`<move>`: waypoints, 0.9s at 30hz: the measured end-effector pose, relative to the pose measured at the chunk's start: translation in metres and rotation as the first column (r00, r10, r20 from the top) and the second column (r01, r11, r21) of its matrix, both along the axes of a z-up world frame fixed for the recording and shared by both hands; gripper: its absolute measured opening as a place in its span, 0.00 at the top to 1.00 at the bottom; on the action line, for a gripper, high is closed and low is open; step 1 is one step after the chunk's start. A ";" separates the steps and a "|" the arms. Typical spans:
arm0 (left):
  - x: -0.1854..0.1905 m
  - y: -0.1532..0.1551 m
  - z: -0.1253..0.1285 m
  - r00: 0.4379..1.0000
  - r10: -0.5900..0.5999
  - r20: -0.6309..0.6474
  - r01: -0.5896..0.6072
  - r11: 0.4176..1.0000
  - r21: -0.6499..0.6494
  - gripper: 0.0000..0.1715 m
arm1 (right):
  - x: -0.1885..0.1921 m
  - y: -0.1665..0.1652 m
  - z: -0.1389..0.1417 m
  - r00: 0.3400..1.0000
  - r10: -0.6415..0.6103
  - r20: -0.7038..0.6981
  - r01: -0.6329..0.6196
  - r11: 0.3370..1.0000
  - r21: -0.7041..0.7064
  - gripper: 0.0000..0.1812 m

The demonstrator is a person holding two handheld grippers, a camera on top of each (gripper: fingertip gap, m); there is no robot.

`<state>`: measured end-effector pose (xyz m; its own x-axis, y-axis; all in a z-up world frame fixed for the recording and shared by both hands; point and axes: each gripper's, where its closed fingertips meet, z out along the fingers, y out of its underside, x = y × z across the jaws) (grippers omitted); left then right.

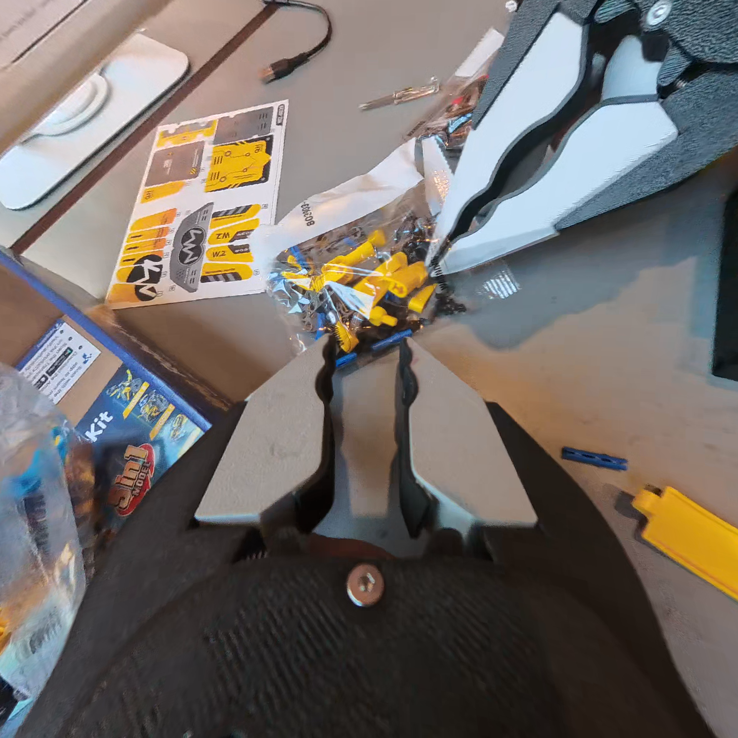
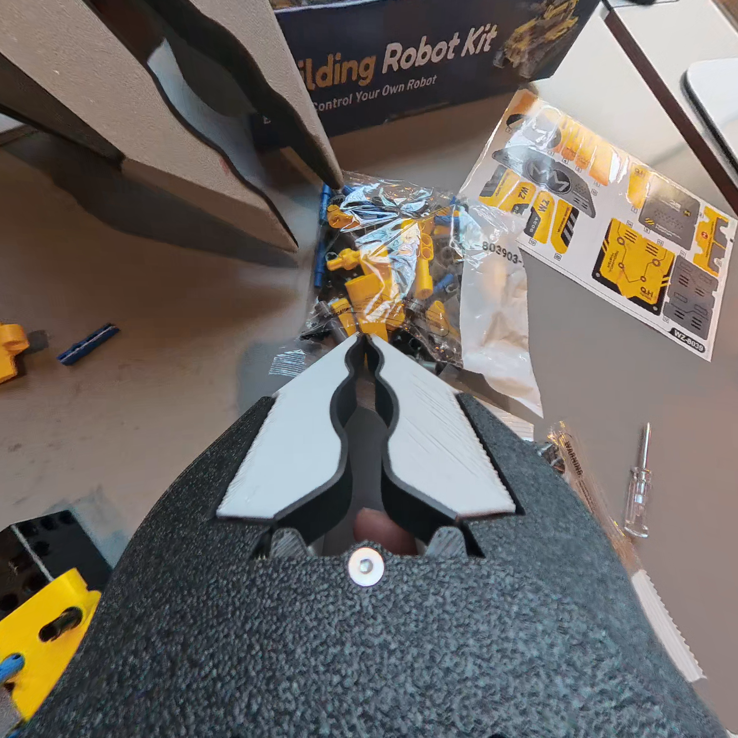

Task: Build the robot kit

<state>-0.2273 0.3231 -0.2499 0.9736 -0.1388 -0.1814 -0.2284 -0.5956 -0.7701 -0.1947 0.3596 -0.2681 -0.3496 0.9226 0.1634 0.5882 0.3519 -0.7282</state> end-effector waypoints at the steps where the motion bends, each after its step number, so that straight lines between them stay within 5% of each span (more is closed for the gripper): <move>1: 0.003 0.001 0.000 1.000 -0.010 0.001 0.010 1.000 0.001 0.80 | 0.001 -0.002 0.002 1.000 0.011 -0.004 -0.012 1.000 -0.019 1.00; 7: 0.002 0.000 -0.013 0.978 -0.043 -0.204 0.035 0.998 -0.042 0.73 | 0.004 -0.008 0.007 0.999 0.045 -0.006 -0.045 0.993 -0.113 0.97; 15: 0.007 0.001 -0.016 0.987 -0.064 -0.149 0.058 0.997 -0.043 0.76 | -0.005 -0.010 0.003 0.999 0.037 -0.037 -0.036 0.999 0.028 0.89; 20: 0.008 0.001 -0.016 0.986 -0.070 -0.153 0.064 0.997 -0.042 0.77 | -0.005 0.012 0.003 0.998 -0.047 -0.039 0.051 0.993 0.103 1.00; 27: 0.007 0.001 -0.016 0.987 -0.065 -0.147 0.059 0.997 -0.044 0.77 | -0.005 0.001 0.010 0.998 -0.031 -0.045 0.029 0.998 -0.052 0.96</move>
